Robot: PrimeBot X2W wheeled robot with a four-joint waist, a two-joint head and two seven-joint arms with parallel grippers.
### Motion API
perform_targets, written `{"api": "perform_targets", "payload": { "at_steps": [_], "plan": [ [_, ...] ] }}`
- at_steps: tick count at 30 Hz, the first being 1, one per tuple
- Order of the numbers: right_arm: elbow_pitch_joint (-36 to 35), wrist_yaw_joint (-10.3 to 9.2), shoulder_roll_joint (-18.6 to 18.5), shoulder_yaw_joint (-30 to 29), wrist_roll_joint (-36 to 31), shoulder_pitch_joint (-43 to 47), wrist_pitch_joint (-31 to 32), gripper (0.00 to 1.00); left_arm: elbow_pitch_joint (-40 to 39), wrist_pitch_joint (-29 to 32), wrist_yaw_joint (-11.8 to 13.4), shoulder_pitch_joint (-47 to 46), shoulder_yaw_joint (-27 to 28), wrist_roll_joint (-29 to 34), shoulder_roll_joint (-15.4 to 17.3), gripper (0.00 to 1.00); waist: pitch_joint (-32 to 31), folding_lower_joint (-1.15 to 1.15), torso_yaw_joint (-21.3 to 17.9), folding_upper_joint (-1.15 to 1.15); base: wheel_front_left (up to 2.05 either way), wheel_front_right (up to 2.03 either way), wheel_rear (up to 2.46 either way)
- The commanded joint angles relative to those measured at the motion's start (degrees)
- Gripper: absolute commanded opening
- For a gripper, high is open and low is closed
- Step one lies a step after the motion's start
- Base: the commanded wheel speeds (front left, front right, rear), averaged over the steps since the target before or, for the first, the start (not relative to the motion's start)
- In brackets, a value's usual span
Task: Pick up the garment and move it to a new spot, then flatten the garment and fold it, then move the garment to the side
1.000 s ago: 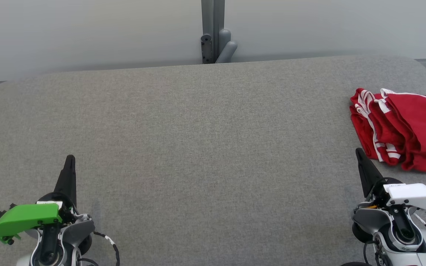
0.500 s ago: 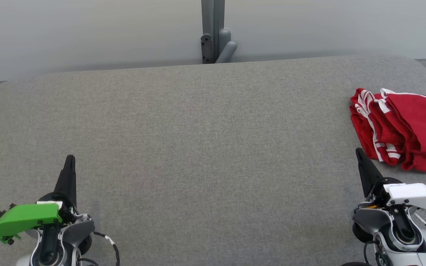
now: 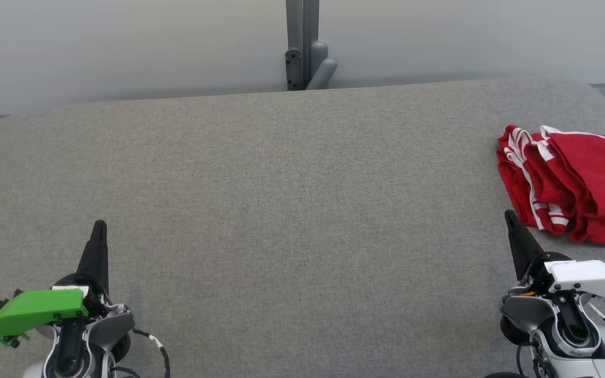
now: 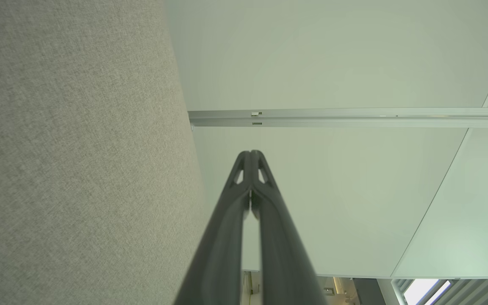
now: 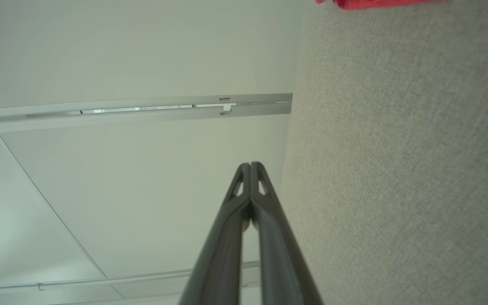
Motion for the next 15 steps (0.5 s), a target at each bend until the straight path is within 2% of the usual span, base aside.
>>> {"api": "perform_targets", "payload": {
  "at_steps": [1, 15],
  "plan": [
    [-0.3, 0.02, -0.2, 0.1, 0.2, -0.3, -0.3, 0.0, 0.0, 0.2, 0.2, -0.6, 0.1, 0.0, 0.3, 0.0, 0.0, 0.0, 0.0, 0.0, 0.0, 0.0, 0.0],
    [-0.3, 0.02, -0.4, 0.4, 0.6, -0.2, -0.5, 0.0, 0.0, 0.2, 0.2, -0.6, 0.1, 0.0, 0.3, 0.0, 0.0, 0.0, 0.0, 0.0, 0.0, 0.0, 0.0]
  ]
}}
